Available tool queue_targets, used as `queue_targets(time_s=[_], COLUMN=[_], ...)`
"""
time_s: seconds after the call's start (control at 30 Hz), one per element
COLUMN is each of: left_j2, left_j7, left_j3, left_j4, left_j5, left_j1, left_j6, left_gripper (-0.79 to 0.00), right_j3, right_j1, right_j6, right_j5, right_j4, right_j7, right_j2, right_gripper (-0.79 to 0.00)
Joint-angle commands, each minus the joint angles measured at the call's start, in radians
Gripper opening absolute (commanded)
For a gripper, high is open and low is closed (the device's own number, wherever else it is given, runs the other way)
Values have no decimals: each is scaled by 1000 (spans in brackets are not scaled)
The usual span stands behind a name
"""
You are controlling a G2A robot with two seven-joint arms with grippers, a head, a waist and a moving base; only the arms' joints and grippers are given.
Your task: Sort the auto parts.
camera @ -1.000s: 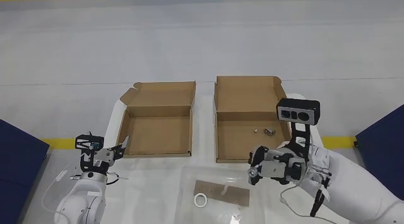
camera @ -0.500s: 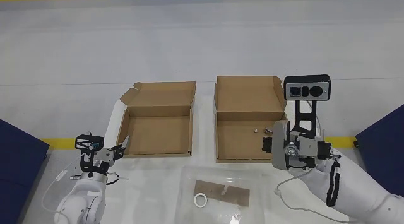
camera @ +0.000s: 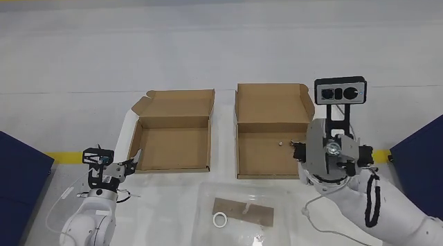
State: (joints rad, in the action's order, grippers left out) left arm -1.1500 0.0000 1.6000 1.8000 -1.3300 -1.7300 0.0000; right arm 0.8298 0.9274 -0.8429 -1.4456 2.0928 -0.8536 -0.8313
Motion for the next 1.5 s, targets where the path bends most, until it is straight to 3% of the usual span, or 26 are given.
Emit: queue_targets(time_s=[0.0, 0.37, 0.9, 1.47], left_j2=[0, 0, 0, 0], left_j7=[0, 0, 0, 0], left_j3=[0, 0, 0, 0], left_j4=[0, 0, 0, 0], left_j5=[0, 0, 0, 0], left_j1=[0, 0, 0, 0], left_j6=[0, 0, 0, 0], left_gripper=[0, 0, 0, 0], right_j3=[8, 48, 130, 175], right_j1=[6, 41, 73, 110], right_j6=[11, 80, 202, 218], right_j5=[-29, -91, 129, 80], right_j4=[1, -29, -44, -20], right_j7=[6, 8, 27, 8], right_j2=[-9, -57, -96, -151], right_gripper=[-785, -785, -785, -785])
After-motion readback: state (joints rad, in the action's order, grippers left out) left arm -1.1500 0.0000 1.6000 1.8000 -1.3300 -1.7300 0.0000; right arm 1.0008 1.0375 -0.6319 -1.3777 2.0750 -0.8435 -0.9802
